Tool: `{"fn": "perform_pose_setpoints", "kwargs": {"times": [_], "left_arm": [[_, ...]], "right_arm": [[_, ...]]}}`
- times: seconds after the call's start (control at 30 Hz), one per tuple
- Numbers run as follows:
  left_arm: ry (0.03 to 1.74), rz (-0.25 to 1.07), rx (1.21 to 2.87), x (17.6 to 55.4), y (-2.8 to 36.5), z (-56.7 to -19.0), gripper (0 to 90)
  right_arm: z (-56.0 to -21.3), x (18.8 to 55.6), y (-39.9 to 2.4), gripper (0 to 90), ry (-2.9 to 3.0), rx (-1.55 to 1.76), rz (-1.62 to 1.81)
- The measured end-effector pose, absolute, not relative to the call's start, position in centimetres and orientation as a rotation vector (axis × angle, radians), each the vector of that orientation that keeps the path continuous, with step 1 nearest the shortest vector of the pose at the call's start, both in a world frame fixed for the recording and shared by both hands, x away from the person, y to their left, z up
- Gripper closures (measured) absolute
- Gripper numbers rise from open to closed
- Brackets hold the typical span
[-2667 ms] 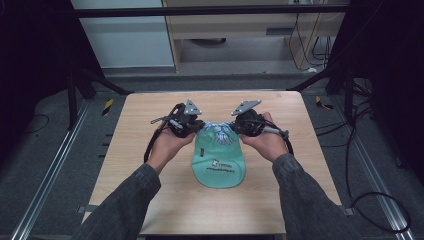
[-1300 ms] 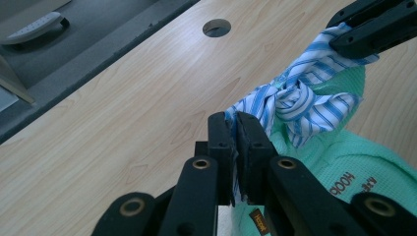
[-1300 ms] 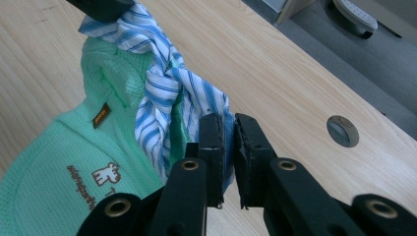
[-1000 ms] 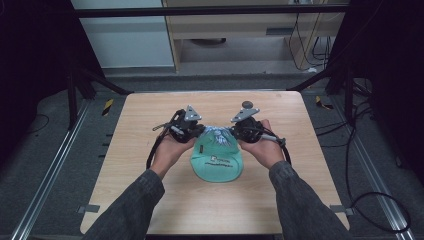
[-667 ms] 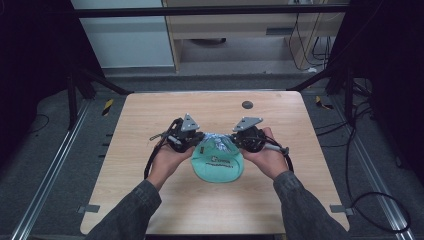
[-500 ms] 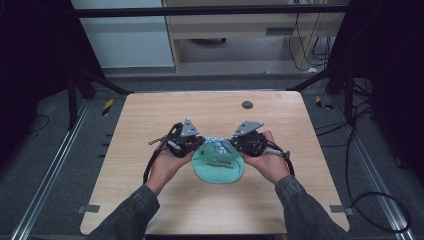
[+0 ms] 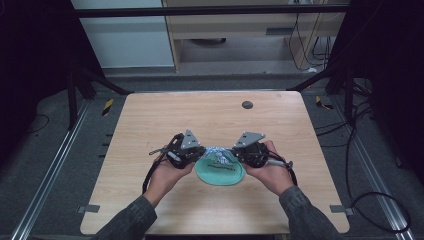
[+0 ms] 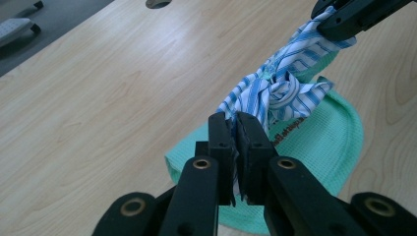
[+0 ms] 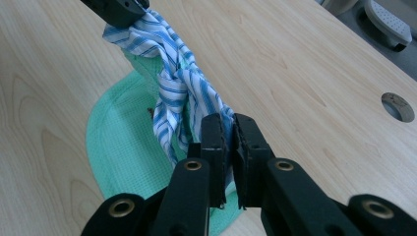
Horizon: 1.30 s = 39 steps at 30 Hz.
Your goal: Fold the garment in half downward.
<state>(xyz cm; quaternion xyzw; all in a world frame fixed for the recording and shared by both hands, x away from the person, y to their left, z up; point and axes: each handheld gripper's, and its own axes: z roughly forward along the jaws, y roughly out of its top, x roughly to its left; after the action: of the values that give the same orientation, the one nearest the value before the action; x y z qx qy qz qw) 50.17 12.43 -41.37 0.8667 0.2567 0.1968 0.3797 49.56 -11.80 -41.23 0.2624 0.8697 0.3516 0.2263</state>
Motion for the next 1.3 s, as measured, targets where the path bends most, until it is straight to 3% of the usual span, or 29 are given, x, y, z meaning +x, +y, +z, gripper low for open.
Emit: {"fn": "perform_pose_setpoints", "kwargs": {"times": [0.67, 1.3], "left_arm": [[0.65, 0.413, 2.226, 48.0, 12.6, -44.3, 85.6], [0.641, 0.424, 2.222, 47.4, 13.1, -45.2, 84.8]], "right_arm": [[-44.1, 46.6, -11.8, 83.7, 2.474, 0.687, 0.93], [-45.1, 45.7, -11.6, 83.7, 2.494, 0.682, 0.929]]}}
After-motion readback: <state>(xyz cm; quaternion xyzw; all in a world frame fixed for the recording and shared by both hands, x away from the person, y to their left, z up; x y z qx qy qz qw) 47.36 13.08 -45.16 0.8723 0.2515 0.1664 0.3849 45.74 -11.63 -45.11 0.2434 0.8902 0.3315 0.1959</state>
